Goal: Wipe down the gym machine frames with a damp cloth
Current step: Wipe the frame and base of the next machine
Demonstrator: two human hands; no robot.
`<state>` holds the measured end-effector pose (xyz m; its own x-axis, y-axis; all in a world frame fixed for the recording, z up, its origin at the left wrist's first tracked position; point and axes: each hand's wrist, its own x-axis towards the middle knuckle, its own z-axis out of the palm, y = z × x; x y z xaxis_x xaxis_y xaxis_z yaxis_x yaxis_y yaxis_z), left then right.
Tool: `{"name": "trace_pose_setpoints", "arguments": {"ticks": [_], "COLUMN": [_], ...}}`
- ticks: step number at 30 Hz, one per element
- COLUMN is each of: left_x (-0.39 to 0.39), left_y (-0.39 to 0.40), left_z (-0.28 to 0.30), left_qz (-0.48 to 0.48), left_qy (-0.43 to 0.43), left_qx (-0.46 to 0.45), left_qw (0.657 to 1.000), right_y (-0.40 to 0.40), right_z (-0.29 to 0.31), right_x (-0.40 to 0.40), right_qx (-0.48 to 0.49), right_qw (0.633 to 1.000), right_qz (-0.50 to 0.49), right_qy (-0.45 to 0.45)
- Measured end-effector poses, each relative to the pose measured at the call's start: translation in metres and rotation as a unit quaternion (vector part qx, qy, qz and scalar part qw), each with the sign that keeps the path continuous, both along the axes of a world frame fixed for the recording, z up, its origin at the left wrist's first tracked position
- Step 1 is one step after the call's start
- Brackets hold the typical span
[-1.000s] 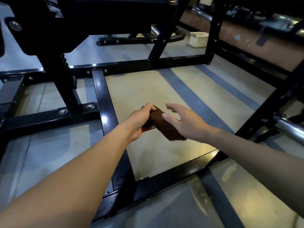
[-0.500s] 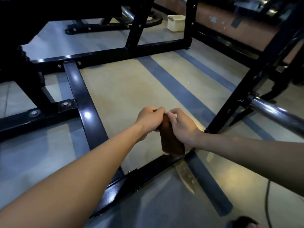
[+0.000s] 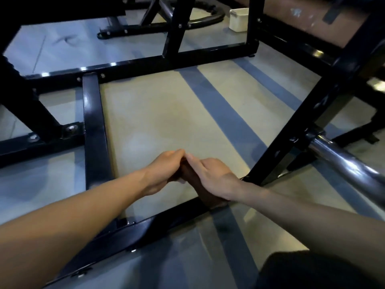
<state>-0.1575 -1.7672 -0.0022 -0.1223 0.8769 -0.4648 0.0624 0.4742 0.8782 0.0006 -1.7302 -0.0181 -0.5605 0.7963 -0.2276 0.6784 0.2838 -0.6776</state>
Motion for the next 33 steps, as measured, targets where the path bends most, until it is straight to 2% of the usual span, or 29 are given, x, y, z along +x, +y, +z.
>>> {"name": "trace_pose_setpoints", "arguments": {"ticks": [2,4,7,9,15,20,24,26,30,32,33], "left_x": [0.013,0.028,0.058,0.073,0.093,0.111,0.115,0.115,0.124,0.118,0.113], "left_y": [0.005,0.016,0.040,0.058,0.096,0.097,0.094,0.096,0.100,0.102,0.103], "left_z": [0.000,0.001,0.012,0.022,0.015,-0.008,-0.024,-0.028,-0.037,-0.047,-0.054], "left_qz": [-0.034,-0.061,-0.121,-0.157,-0.161,-0.189,-0.300,-0.323,-0.201,-0.195,-0.232], "left_qy": [0.010,0.032,0.104,0.119,0.018,-0.124,-0.126,-0.120,-0.053,0.071,0.153], "left_qx": [-0.061,-0.098,-0.103,-0.082,-0.070,-0.130,-0.142,-0.127,-0.056,-0.006,0.018], "left_qw": [0.998,0.993,0.982,0.977,0.984,0.965,0.935,0.930,0.977,0.978,0.961], "right_y": [0.007,0.009,0.020,0.029,0.050,0.024,-0.002,-0.010,-0.025,-0.033,-0.036], "right_z": [-0.010,-0.016,-0.015,-0.010,-0.007,-0.021,-0.040,-0.046,-0.034,-0.026,-0.023], "right_x": [0.022,0.047,0.078,0.089,0.126,0.157,0.163,0.159,0.165,0.175,0.179], "right_qx": [0.084,0.114,0.050,0.032,0.055,0.039,-0.009,0.009,0.100,0.128,0.141], "right_qw": [0.996,0.993,0.995,0.996,0.997,0.991,0.988,0.983,0.970,0.966,0.963], "right_qz": [-0.005,-0.016,-0.034,-0.028,-0.048,-0.127,-0.157,-0.183,-0.219,-0.212,-0.206], "right_qy": [-0.008,-0.038,-0.081,-0.078,-0.030,0.001,0.000,0.005,-0.045,-0.079,-0.098]}}
